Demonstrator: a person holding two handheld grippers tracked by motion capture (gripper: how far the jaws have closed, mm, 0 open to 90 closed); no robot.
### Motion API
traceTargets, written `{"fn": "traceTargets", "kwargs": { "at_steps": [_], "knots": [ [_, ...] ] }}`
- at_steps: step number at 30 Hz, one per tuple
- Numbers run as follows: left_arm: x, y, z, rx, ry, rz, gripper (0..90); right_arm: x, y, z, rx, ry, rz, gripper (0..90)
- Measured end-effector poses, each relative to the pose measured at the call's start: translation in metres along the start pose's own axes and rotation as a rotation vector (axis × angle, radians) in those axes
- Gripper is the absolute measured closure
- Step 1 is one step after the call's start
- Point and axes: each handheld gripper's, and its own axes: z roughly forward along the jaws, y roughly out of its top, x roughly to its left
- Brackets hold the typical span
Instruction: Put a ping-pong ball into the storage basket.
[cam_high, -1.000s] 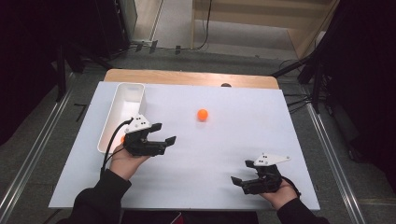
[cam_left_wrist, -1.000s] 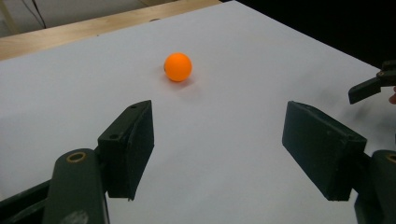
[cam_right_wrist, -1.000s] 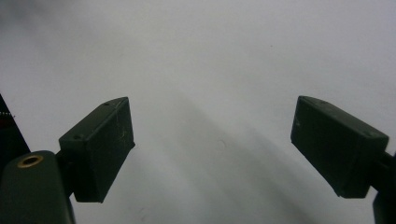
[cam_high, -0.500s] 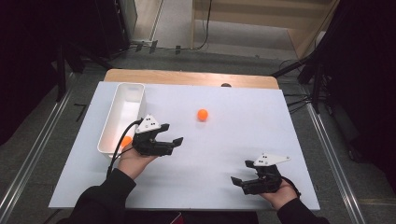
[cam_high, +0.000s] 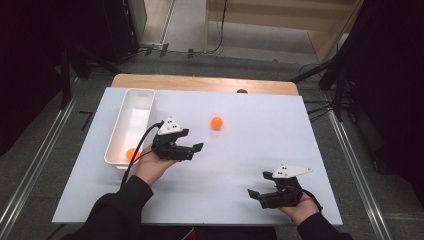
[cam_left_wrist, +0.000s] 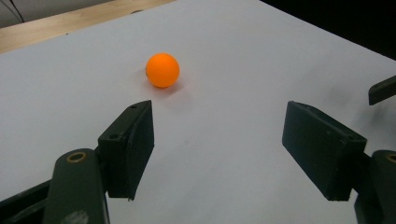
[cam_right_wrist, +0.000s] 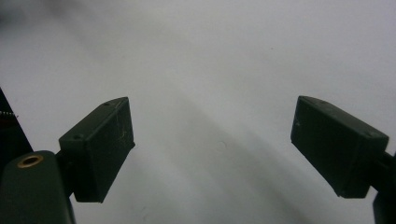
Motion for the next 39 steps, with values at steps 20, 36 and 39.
{"fn": "traceTargets", "kwargs": {
  "at_steps": [20,36,39],
  "knots": [
    [0.011,0.018,0.029,0.027,-0.006,-0.002,25.6,-0.002,-0.001,0.0,-0.012,0.008,0.015,11.7],
    [0.02,0.026,0.045,0.007,0.013,-0.011,25.6,-0.004,-0.002,-0.003,-0.047,0.026,0.018,12.5],
    [0.021,0.028,0.049,0.012,0.02,-0.002,25.5,-0.004,-0.002,-0.003,-0.044,0.029,0.02,12.5]
  ]
}}
